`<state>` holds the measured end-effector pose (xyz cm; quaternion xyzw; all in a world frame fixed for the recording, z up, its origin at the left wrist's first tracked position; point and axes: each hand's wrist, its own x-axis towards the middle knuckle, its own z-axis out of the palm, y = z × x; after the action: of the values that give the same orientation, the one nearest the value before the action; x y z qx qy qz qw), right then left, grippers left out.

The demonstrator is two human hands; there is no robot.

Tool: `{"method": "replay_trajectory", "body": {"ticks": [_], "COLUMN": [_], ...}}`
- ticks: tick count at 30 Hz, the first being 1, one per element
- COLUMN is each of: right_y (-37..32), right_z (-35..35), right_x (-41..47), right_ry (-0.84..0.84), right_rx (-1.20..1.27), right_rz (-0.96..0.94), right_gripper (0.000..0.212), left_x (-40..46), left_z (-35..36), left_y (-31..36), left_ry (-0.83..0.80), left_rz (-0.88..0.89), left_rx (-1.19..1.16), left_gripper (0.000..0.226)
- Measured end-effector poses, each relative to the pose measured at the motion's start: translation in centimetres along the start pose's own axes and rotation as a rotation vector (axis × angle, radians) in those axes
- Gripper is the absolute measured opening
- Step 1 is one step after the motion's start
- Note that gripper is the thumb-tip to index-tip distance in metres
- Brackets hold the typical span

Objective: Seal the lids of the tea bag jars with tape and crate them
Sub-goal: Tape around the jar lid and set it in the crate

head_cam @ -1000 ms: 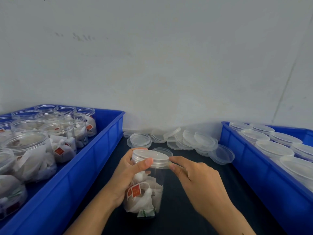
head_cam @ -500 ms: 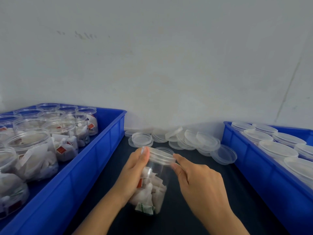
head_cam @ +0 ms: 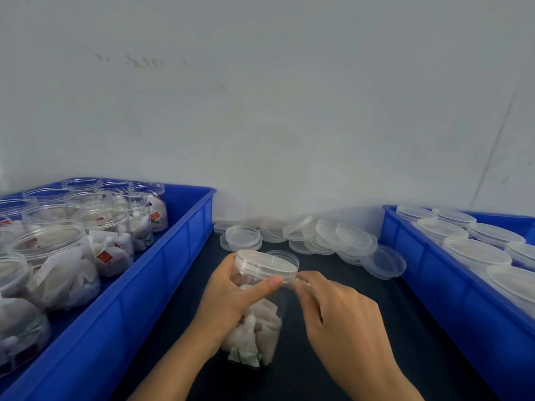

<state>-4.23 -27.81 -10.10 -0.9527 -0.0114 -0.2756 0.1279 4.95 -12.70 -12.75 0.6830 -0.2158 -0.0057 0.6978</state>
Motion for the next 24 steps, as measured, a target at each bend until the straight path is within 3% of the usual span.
{"method": "replay_trajectory", "body": {"ticks": [11,17,24], "right_y": [-1.1,-0.1,0.4], "right_z": [-1.0,-0.5,0.0], "right_x": [-0.5,-0.1,0.4], "right_ry": [-0.007,-0.039,-0.003], "right_rx": [0.044,0.014,0.046], "right_rz": [-0.013,0.033,0.006], "right_gripper": [0.038,0.040,0.044], "left_x": [0.5,0.7,0.8], "left_z": [-1.8,-1.8,-1.8], "left_y": [-0.7,-1.0,-0.8], "left_ry": [-0.056,-0.128,-0.196], "left_rz": [-0.078,-0.068,-0.051], "left_rx": [-0.134,-0.161,-0.199], "left_gripper": [0.056,0.099,0.107]}}
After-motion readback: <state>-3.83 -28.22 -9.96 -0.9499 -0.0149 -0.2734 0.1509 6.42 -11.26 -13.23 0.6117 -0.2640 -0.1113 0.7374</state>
